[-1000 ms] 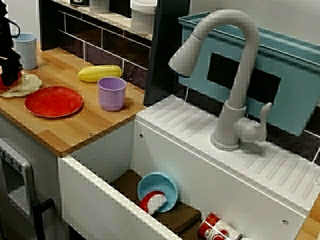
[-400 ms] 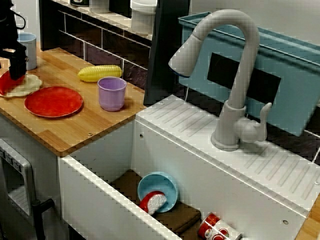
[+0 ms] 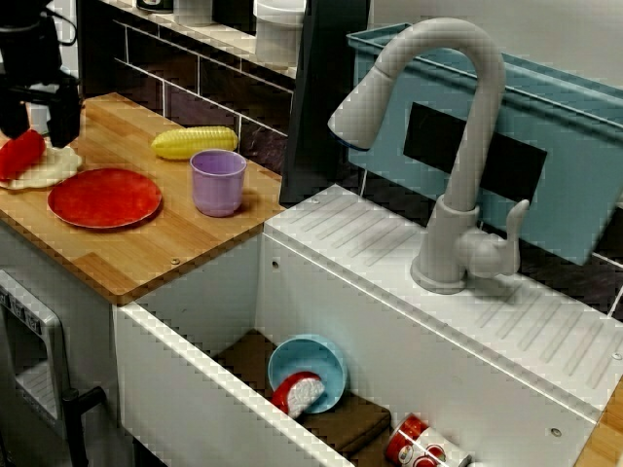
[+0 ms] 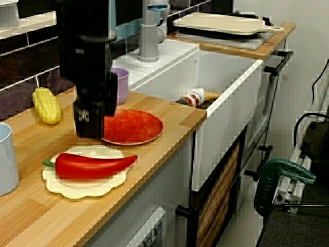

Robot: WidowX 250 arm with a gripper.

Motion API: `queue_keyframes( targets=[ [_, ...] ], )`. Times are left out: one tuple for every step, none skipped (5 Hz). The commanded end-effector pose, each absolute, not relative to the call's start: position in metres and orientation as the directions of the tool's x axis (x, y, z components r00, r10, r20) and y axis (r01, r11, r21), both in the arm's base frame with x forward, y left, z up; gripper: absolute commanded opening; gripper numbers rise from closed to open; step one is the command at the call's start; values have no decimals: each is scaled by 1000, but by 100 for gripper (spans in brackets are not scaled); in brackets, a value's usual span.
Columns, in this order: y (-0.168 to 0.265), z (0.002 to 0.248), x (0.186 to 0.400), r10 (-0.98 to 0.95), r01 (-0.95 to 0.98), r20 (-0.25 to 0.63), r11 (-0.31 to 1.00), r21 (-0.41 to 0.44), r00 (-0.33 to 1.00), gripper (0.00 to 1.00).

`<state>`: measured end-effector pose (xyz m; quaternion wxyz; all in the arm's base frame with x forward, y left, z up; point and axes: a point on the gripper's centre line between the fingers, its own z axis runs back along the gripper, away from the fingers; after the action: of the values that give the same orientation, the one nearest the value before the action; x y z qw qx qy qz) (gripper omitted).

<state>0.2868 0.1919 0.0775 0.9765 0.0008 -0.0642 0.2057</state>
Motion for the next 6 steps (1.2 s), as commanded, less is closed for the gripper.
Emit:
queue_keyframes(
  targets=[
    [160,121,283,384,-380,152,923,-53,911,100],
    [145,118,287,352,-347,174,936,-56,920,100],
    [133,112,298,310,-307,177,951,-49,934,100],
    [121,109,312,271,-266,179,963,-52,946,100],
    [104,111,326,160,-152,157,986,-65,974,100],
    [84,117,331,29,-25,145,999,-32,989,100]
  ],
)
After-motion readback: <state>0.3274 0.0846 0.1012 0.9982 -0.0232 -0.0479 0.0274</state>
